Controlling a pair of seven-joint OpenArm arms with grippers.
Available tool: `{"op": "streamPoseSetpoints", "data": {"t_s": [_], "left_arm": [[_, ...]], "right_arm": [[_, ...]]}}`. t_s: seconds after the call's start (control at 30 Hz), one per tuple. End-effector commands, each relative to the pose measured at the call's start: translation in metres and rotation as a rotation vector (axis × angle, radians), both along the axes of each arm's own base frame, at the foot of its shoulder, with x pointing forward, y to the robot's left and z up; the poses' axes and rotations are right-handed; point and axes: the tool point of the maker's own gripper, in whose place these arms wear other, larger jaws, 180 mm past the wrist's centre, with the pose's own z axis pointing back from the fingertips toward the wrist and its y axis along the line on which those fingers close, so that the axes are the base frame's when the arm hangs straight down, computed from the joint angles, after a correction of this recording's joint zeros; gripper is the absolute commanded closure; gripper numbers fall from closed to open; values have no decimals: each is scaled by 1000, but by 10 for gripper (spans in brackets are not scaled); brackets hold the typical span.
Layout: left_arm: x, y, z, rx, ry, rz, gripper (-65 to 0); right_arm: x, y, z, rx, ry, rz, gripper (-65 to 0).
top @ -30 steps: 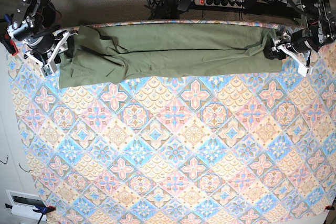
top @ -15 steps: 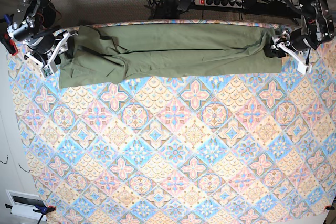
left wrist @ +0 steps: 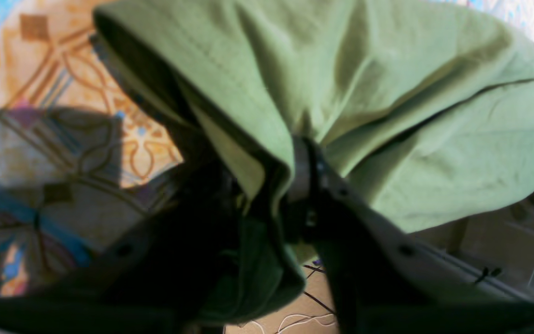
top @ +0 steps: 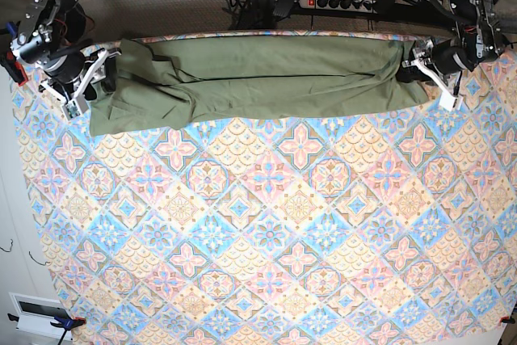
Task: Layout the t-shirt on the table in an organized manner, then fold the t-shirt properly
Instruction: 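Pull the shirt strip taut between both grippers along the table edge, then fold the strip end with the left gripper toward the right gripper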
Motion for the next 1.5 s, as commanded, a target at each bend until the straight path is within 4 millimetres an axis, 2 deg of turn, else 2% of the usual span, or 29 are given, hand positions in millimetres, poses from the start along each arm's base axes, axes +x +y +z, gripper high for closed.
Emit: {"op": "streamPoseSetpoints", "data": {"t_s": [0.0,0.07,0.17,0.27,0.4,0.5,0.6,0.7,0.87,0.97,1.1,1.47], "left_arm": [[1,6,4,16,-1,-9,-75],[4,19,10,33,-20,31,0],[8,49,22,64,-59,123,0],[27,70,39,83,-131,187,0],[32,109,48,118,-164,309,0],[35,122,55,151,-179,340,0],[37,120,58,134,-190,343,0],[39,106,69,119,-219,293,0],[36,51,93,121,-295,164,0],[35,18,99,102,-306,89,0],[34,-17,96,45,-306,43,0],[32,-90,78,-136,-282,6,0]], "right_arm": [[7,-2,11,-9,-42,12,-248],[6,-2,11,-10,-40,12,-247],[6,-2,11,-10,-39,12,-247],[7,-2,12,-8,-44,13,-250],[8,0,13,1,-49,14,-251],[11,8,17,55,-71,23,-251],[12,13,20,84,-84,27,-251],[13,12,20,83,-86,26,-251],[13,1,25,73,-102,-6,-251],[13,-1,26,67,-103,-11,-251],[13,-6,28,61,-110,-23,-251],[7,-44,43,9,-148,-131,-251]]}}
